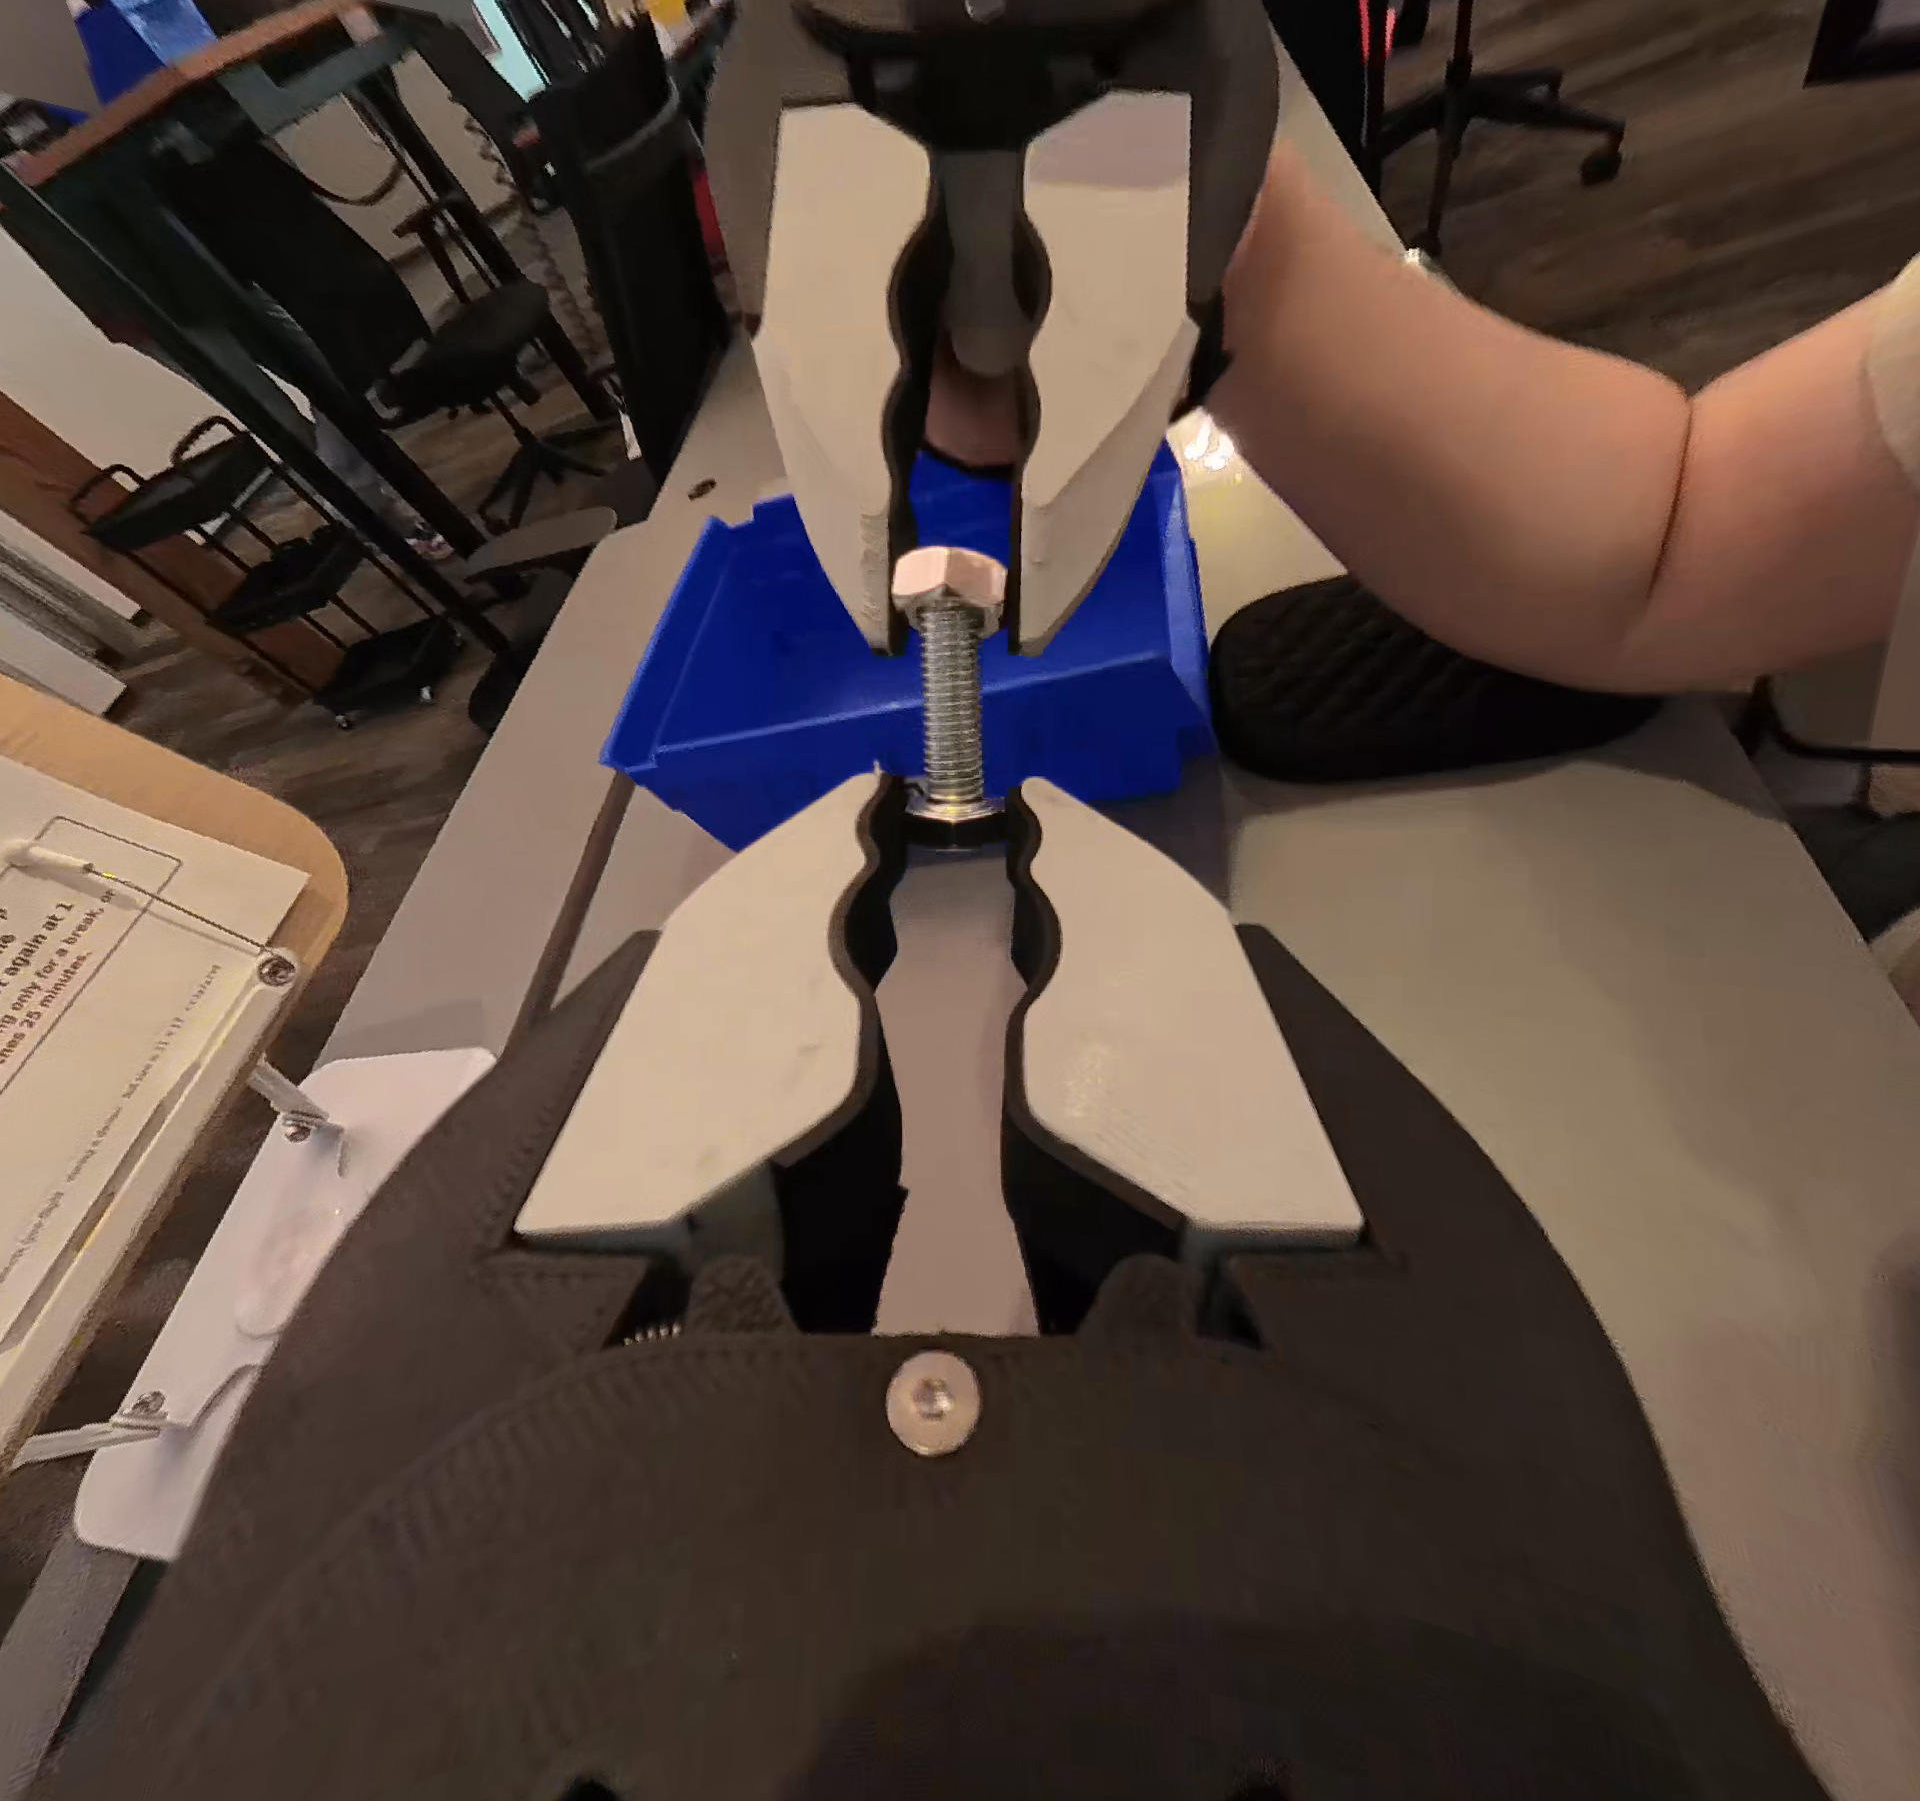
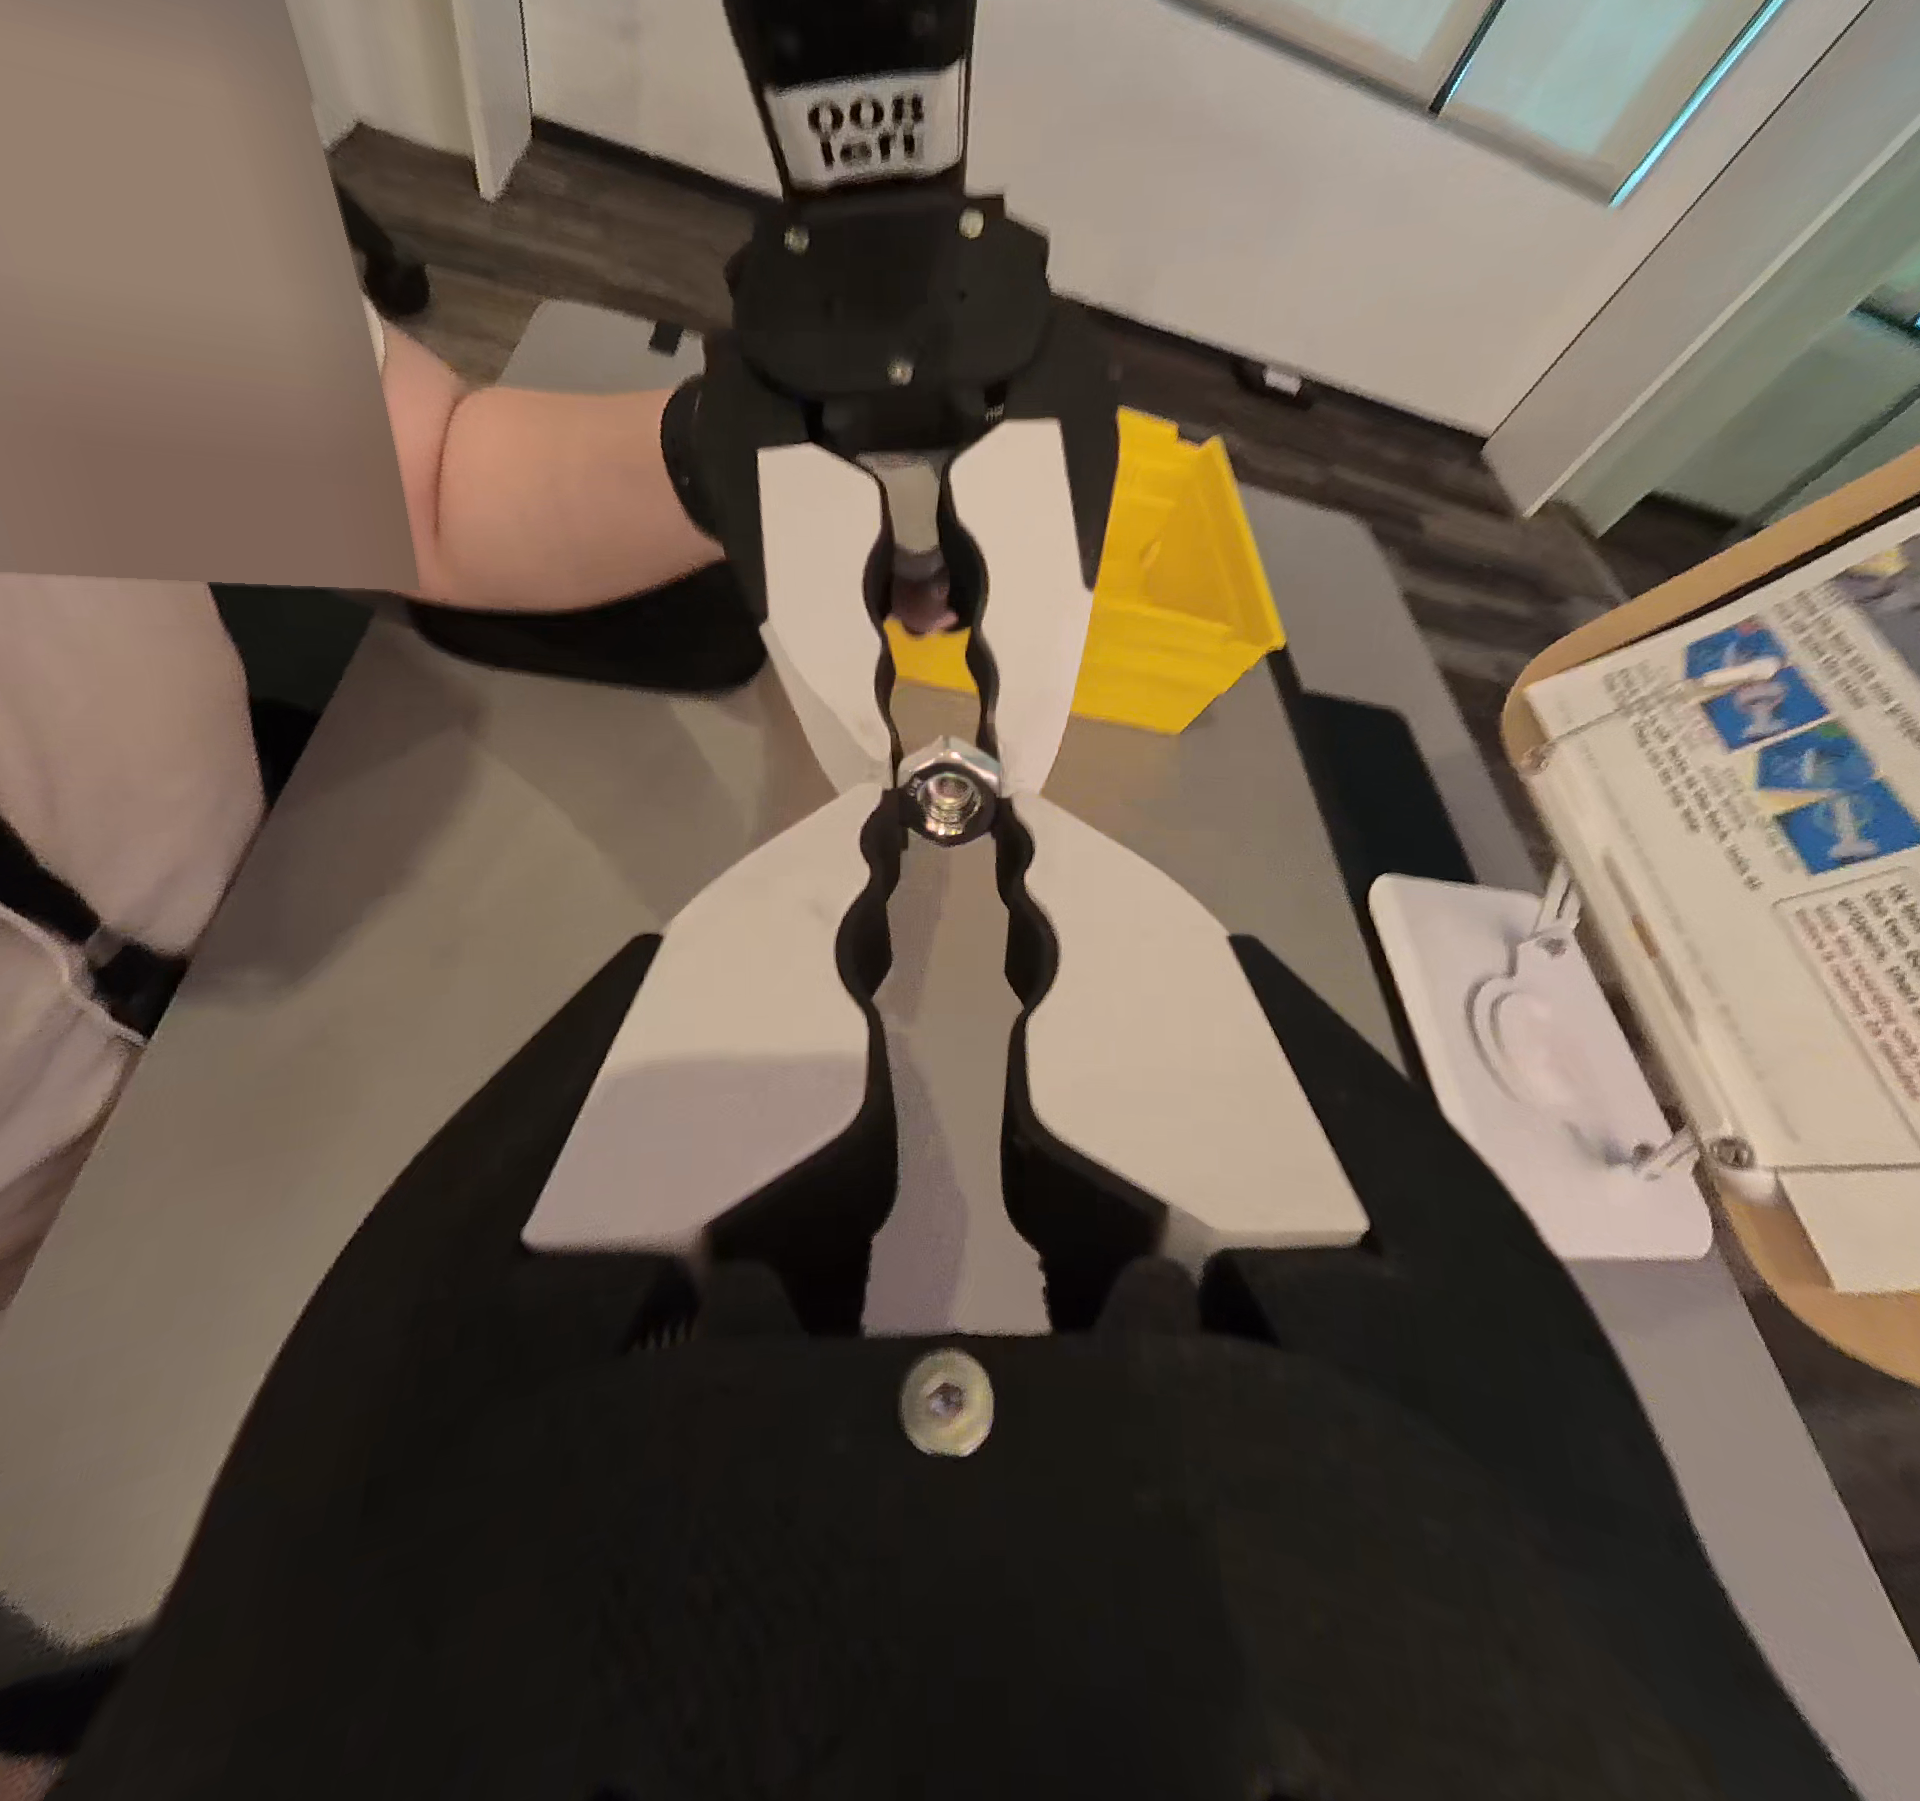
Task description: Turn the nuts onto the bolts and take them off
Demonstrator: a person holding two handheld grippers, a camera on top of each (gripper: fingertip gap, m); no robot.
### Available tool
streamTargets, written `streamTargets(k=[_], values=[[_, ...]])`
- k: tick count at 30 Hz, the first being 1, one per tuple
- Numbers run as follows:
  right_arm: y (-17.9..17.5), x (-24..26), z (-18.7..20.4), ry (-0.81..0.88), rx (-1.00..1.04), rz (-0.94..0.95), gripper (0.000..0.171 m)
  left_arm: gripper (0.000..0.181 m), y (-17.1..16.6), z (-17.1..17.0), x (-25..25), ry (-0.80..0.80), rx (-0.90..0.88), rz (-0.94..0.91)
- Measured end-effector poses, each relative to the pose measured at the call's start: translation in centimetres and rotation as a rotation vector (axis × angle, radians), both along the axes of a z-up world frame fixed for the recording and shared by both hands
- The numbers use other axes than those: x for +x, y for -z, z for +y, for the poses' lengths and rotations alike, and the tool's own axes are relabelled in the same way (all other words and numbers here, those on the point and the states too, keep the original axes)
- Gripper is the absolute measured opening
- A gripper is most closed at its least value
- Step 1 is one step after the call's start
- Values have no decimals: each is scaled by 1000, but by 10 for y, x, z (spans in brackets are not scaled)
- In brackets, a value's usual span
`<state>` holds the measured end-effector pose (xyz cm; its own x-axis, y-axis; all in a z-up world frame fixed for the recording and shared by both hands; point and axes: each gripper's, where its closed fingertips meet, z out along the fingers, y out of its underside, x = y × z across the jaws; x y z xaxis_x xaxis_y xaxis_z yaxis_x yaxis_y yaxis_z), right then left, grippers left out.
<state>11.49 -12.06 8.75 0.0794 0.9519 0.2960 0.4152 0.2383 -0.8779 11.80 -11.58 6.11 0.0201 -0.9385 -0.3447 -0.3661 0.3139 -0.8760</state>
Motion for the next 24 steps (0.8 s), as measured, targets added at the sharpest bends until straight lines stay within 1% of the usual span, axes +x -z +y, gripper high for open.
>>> streamTargets(k=[7,10,15,17,19,22,24], values=[[26,8,-3,20,42,-188,18,18,25,-3,3,32,-26,139],[40,11,-9,-13,50,-271,18,18,37,-10,3,85,-53,205],[62,15,-18,-75,105,-407,18,18,59,-19,5,155,-41,296],[64,14,-22,-107,148,-420,18,18,62,-24,5,200,-71,297],[60,14,-21,-101,167,-409,18,18,59,-24,6,217,-87,265],[54,16,-23,-73,124,-383,18,18,54,-28,12,266,-153,192],[52,21,-21,-21,85,-396,18,18,54,-28,19,283,-194,140]])
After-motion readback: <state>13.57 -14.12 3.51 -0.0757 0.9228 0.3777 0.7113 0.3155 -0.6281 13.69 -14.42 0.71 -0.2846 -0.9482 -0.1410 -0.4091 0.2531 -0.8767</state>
